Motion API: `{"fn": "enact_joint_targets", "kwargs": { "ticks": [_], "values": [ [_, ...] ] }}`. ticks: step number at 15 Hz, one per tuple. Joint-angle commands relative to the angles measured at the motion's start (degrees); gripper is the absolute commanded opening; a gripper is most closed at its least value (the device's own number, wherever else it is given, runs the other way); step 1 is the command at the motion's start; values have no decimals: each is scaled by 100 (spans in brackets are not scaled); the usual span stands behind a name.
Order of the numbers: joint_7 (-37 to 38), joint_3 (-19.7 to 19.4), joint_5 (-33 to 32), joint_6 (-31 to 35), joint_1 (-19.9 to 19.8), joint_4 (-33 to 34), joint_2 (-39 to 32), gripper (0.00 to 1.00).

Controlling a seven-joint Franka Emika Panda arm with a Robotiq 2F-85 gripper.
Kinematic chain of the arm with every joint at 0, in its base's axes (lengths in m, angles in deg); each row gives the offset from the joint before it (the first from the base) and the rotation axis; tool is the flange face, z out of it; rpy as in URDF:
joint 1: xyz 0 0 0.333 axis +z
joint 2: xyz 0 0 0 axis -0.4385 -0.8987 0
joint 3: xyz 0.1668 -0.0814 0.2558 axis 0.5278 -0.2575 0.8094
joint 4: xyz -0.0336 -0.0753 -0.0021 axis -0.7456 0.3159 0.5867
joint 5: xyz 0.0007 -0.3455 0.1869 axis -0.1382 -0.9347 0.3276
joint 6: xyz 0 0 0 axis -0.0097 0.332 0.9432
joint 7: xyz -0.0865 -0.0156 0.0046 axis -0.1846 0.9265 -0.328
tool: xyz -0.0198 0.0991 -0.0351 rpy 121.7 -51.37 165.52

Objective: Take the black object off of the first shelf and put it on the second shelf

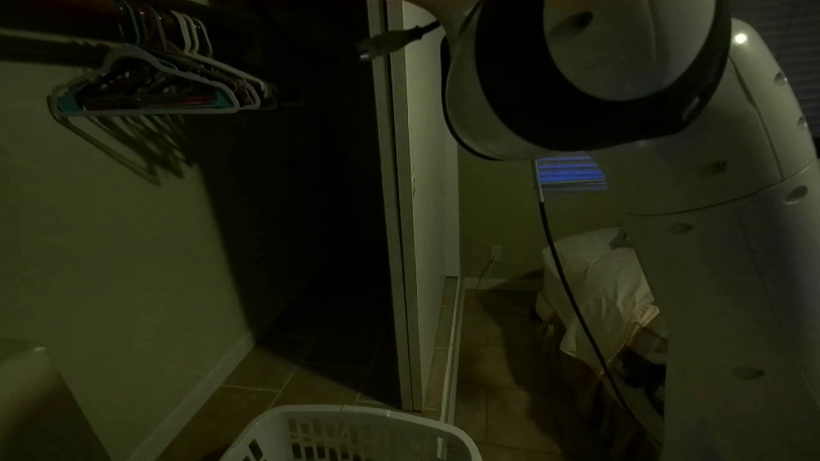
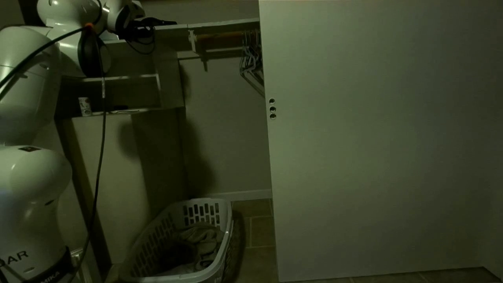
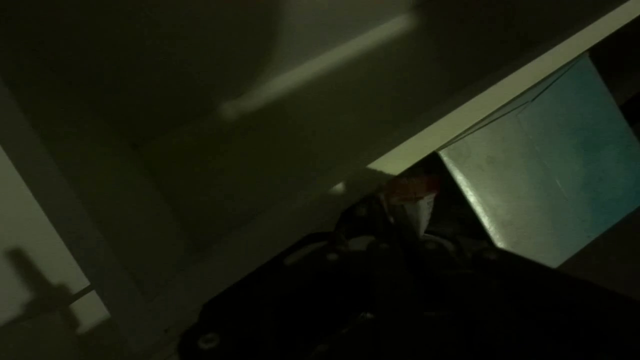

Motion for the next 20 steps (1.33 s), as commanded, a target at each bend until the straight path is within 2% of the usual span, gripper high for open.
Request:
{"fn": "enact_joint_targets", "kwargs": {
  "ticks": [1, 8, 13, 20],
  "values": [
    [-82, 80, 39, -235, 19, 245, -79, 0],
    [-813, 513, 361, -469, -248, -153, 289, 0],
    [-508, 421, 349, -949, -471, -637, 713, 0],
    [-264, 431, 659, -1588, -928, -1426, 1309, 0]
  ]
}}
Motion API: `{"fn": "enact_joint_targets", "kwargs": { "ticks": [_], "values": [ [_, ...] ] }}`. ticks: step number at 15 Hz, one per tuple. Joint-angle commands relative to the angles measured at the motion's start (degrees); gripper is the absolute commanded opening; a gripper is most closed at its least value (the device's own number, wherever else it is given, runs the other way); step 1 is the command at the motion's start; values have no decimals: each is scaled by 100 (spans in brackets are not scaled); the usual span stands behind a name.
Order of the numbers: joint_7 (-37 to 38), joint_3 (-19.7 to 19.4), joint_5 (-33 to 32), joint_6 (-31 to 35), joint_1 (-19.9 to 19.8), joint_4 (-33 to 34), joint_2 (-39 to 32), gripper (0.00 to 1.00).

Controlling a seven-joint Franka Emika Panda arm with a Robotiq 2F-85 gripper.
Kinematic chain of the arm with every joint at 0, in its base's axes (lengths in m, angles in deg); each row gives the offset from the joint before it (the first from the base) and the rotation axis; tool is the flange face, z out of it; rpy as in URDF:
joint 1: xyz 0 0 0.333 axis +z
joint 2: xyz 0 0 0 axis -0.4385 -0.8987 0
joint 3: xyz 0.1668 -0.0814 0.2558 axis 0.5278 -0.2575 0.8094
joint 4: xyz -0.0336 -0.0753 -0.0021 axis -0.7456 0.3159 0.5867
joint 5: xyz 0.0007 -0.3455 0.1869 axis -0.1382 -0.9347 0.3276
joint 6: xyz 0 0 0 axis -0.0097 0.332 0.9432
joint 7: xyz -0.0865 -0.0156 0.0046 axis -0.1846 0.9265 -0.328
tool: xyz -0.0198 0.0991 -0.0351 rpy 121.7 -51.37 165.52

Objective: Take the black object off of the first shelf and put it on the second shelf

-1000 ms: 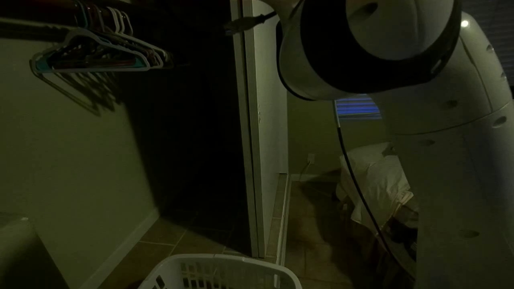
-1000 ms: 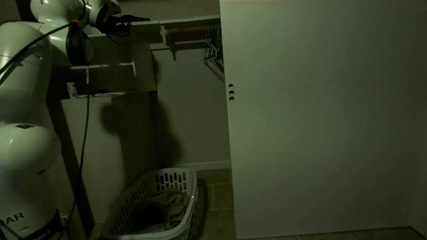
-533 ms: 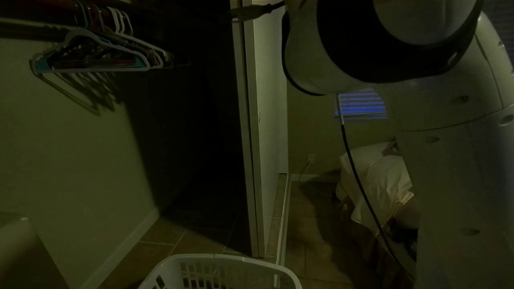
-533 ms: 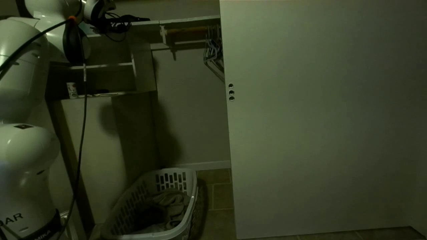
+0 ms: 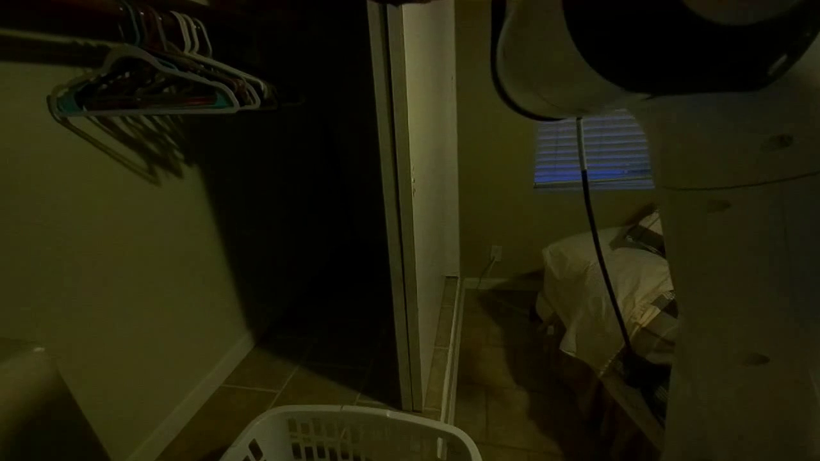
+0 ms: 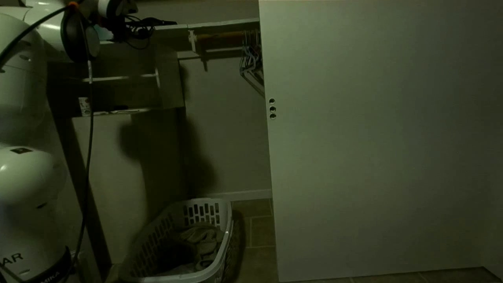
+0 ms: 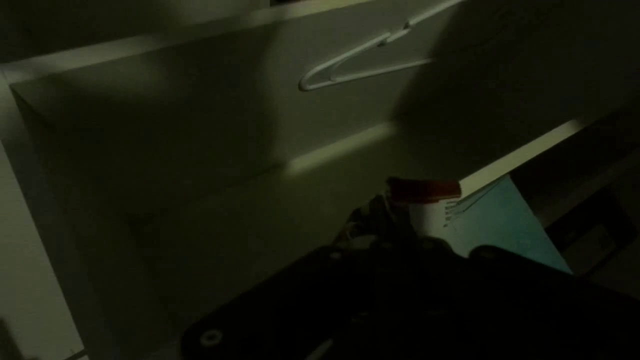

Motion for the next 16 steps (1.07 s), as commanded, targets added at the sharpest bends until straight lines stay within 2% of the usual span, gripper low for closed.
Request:
{"fn": "enact_joint_targets", "kwargs": {
  "ticks": [1, 4, 7, 10, 16],
  "values": [
    [179, -11, 372, -267, -313, -705, 526, 0],
    [273, -35, 558, -437, -466, -1086, 762, 0],
    [221, -49, 723, -337, -577, -1447, 923, 0],
    [243, -99, 676, 86, -631, -1825, 1023, 0],
    [246, -144, 467, 1279, -526, -2233, 774, 0]
  ]
}}
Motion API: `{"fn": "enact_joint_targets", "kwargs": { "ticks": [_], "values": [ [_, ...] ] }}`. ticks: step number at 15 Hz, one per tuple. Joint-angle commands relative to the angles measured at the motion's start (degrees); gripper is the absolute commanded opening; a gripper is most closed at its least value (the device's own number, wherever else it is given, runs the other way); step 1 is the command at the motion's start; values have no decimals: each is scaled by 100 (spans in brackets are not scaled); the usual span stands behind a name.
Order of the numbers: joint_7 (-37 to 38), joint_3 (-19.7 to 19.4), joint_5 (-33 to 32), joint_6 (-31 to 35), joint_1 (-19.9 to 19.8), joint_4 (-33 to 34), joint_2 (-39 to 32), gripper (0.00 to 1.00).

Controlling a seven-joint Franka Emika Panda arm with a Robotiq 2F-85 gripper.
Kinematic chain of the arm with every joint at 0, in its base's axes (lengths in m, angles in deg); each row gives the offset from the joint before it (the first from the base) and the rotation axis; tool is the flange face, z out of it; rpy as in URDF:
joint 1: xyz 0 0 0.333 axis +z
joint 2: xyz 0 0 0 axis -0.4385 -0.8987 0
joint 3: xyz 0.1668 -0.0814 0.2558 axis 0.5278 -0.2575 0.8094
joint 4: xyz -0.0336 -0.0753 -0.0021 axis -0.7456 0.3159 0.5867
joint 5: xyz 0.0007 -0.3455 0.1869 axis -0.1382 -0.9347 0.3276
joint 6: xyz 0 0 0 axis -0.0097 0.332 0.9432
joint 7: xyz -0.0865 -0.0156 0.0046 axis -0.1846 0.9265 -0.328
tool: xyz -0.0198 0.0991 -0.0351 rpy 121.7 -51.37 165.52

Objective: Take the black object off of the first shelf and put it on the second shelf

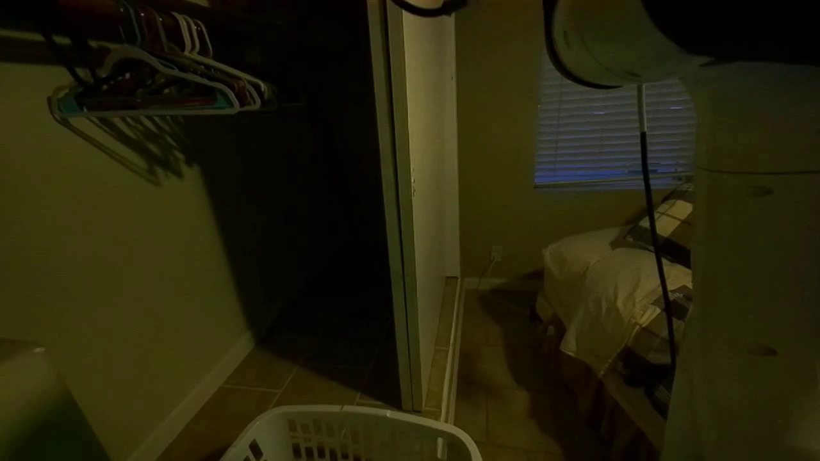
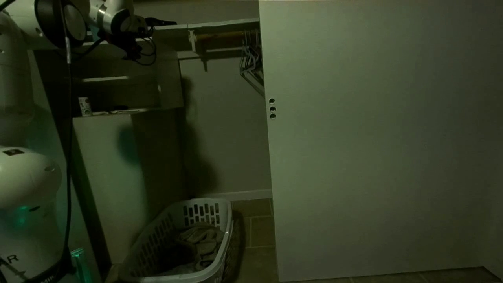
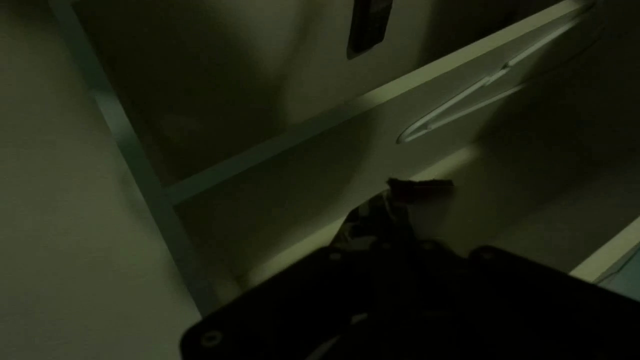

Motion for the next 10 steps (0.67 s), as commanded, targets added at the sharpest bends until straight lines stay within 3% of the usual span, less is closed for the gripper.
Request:
{"fn": "enact_joint_targets", "kwargs": {
  "ticks": [1, 10],
  "values": [
    [53, -26, -71, 610, 43, -288, -65, 0],
    [399, -256, -737, 1333, 387, 119, -733, 0]
  ]
}}
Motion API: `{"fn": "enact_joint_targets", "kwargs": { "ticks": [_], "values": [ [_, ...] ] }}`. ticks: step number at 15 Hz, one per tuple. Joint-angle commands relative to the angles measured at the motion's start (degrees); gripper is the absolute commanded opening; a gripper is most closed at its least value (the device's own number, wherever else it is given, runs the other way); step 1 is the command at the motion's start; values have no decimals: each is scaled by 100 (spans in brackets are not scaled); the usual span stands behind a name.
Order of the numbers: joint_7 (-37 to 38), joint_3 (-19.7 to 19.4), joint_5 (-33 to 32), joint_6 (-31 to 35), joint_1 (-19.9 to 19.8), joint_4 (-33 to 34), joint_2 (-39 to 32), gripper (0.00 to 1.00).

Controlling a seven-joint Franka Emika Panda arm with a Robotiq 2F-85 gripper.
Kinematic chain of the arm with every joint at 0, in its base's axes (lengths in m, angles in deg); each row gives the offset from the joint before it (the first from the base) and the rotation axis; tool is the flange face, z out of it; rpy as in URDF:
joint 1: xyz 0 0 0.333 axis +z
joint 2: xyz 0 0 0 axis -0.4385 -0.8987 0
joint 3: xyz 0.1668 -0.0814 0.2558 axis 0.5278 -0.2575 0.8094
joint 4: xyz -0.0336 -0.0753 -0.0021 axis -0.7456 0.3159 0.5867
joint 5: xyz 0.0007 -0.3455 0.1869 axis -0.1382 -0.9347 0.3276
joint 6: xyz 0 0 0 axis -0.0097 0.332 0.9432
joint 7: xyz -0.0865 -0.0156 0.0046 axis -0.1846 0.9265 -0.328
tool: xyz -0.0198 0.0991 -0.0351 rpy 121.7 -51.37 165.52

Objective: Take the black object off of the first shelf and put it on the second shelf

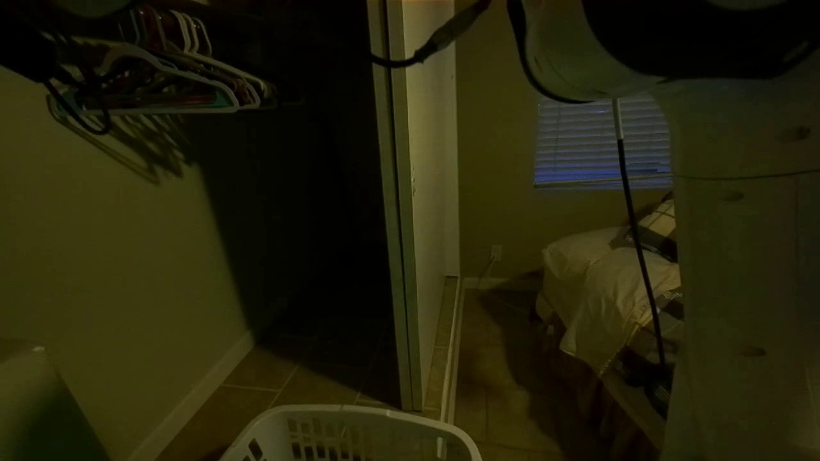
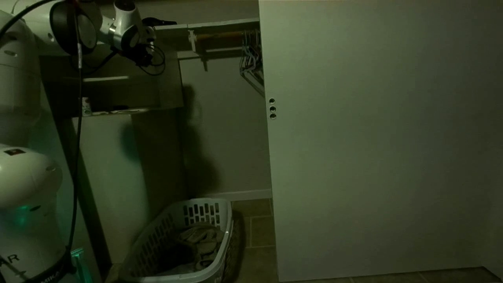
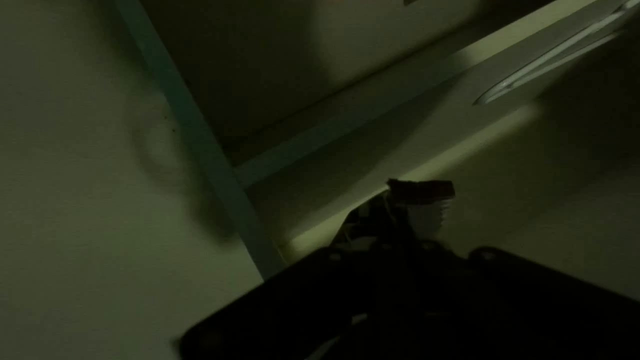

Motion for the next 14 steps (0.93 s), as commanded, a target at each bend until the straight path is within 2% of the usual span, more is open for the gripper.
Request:
{"fn": "enact_joint_targets", "kwargs": {
  "ticks": [1, 7, 14],
  "values": [
    [361, -241, -395, 107, 384, 428, -390, 0],
    [673, -453, -629, 163, 786, 997, -899, 0],
    [1007, -732, -765, 14, 1061, 1414, -1219, 0]
  ]
}}
